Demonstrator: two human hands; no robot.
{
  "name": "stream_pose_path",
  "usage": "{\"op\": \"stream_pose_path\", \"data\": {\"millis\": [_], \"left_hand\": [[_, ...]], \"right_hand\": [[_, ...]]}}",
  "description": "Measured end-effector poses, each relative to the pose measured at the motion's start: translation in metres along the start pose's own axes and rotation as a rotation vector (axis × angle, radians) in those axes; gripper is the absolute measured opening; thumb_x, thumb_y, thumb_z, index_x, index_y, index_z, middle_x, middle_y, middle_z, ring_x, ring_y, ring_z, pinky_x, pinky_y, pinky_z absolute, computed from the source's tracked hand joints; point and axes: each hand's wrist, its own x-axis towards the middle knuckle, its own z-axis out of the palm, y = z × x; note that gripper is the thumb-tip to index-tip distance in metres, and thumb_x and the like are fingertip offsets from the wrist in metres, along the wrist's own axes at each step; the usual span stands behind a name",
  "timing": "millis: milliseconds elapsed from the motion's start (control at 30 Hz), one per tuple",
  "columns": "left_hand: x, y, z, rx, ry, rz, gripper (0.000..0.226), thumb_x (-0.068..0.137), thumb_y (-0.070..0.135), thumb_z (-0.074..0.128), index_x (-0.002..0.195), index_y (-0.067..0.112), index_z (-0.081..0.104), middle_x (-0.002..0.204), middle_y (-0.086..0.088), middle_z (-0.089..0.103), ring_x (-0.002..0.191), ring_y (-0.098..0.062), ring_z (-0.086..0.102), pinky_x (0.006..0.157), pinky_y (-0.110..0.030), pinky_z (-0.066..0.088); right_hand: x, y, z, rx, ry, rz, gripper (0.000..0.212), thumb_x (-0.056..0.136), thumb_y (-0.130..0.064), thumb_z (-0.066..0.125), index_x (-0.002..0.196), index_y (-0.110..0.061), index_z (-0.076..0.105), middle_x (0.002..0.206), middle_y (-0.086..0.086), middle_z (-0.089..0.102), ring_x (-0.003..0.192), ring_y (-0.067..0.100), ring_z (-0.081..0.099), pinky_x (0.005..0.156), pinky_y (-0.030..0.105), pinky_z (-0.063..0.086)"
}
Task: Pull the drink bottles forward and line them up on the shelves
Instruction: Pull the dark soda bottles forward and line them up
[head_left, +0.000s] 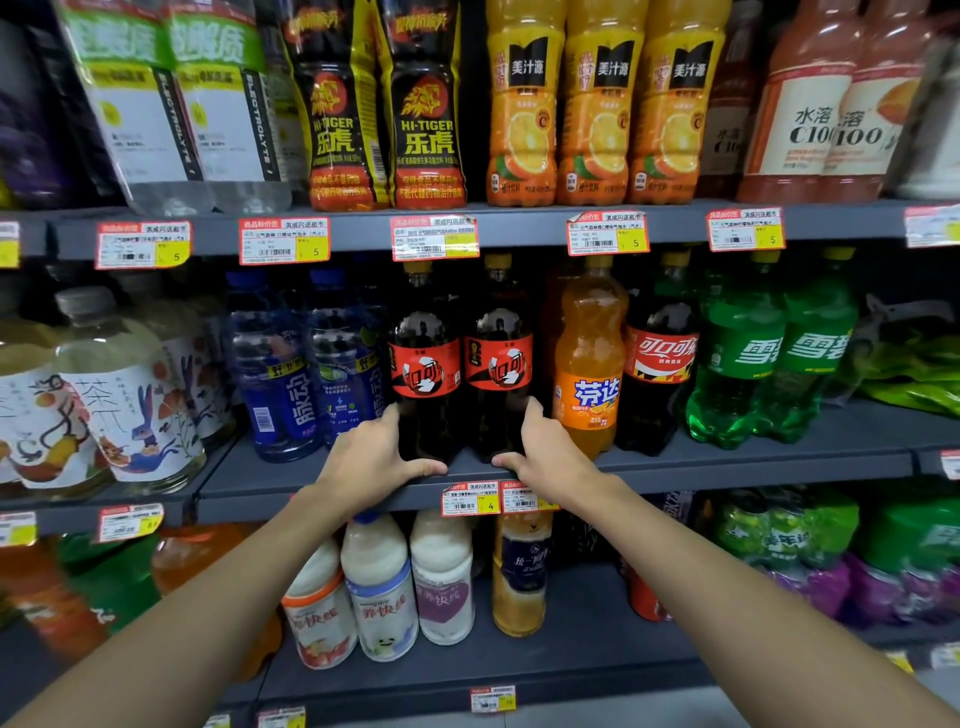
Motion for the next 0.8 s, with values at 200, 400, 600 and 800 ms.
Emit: {"op": "stream_pose_path", "data": {"millis": [200,400,600,800], "left_hand": [[0.0,0.004,0.0,0.053,0.009,0.016,0.093,0.064,0.09,0.058,0.118,0.015,0.044,0.094,-0.004,0.07,0.087,-0.027,0.069,0.067,-0.038,0.049],[-0.001,0.006,-0.001,0.079,0.009,0.021,0.091,0.067,0.089,0.056,0.118,0.015,0.043,0.093,-0.003,0.07,0.086,-0.027,0.069,0.064,-0.036,0.046],[-0.004,0.008,-0.003,0.12,0.01,0.009,0.091,0.069,0.09,0.054,0.121,0.016,0.044,0.099,-0.004,0.071,0.091,-0.029,0.069,0.065,-0.037,0.044],[-0.015,-0.006,-0.017,0.076,0.123,0.026,0.093,0.077,0.093,0.03,0.142,0.027,0.044,0.101,0.007,0.073,0.094,-0.02,0.07,0.072,-0.035,0.052]], "right_hand": [[-0.002,0.0,0.001,-0.031,0.023,0.005,0.088,0.089,-0.035,0.077,0.153,-0.01,0.023,0.129,0.015,0.063,0.118,0.032,0.062,0.094,0.043,0.055],[-0.003,0.0,-0.002,-0.06,0.018,0.023,0.088,0.088,-0.038,0.077,0.153,-0.012,0.024,0.13,0.016,0.061,0.118,0.031,0.062,0.095,0.039,0.055],[-0.01,-0.005,-0.003,-0.066,0.053,0.055,0.088,0.088,-0.037,0.077,0.154,-0.012,0.025,0.132,0.014,0.062,0.12,0.031,0.062,0.095,0.041,0.056],[-0.031,-0.032,-0.011,-0.369,0.23,0.088,0.068,0.083,-0.056,0.075,0.12,-0.007,0.046,0.095,0.006,0.06,0.097,0.03,0.068,0.063,0.032,0.045]]}}
